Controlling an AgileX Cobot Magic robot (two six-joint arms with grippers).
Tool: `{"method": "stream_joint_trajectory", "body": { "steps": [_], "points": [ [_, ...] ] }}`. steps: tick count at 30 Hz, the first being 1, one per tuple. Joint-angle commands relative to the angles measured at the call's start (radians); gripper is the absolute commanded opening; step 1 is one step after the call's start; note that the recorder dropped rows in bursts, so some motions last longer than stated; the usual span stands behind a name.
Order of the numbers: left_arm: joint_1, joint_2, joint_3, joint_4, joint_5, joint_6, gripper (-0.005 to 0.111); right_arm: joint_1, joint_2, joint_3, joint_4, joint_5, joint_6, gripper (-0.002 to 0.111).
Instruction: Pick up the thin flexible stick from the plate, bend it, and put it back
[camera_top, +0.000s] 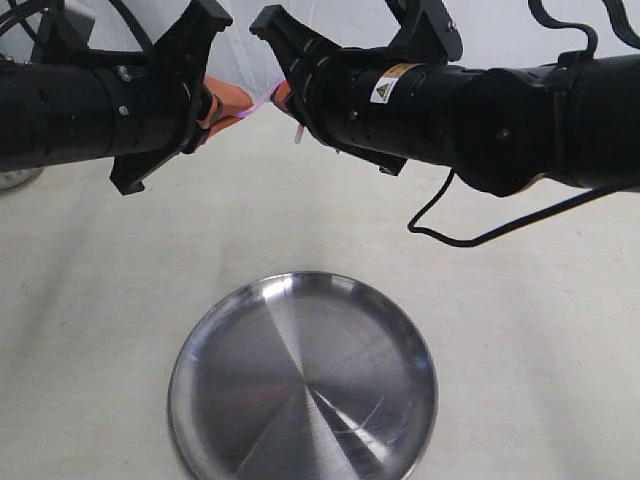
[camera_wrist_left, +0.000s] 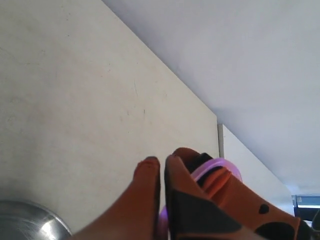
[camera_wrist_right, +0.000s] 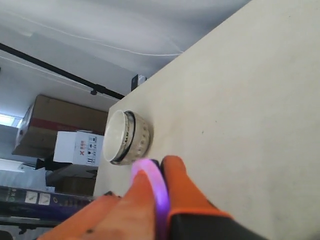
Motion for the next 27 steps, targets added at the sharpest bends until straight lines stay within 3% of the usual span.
{"method": "stream_joint_trajectory", "body": {
  "steps": [1, 9, 20, 27],
  "points": [
    [-0.006, 0.014, 0.015, 0.013, 0.104, 0.016, 0.014, -0.011, -0.02, -0.011, -0.058, -0.013, -0.034, 0.0],
    [-0.006, 0.014, 0.015, 0.013, 0.1, 0.016, 0.056, -0.011, -0.072, -0.011, -0.085, 0.039, -0.056, 0.0],
    [0.001, -0.013, 0.015, 0.025, 0.046, 0.016, 0.058, -0.011, -0.072, -0.011, -0.127, 0.207, -0.06, 0.0],
    [0.074, -0.118, 0.015, 0.144, -0.03, 0.016, 0.058, -0.011, -0.085, 0.079, -0.103, 0.141, -0.055, 0.0]
  ]
}}
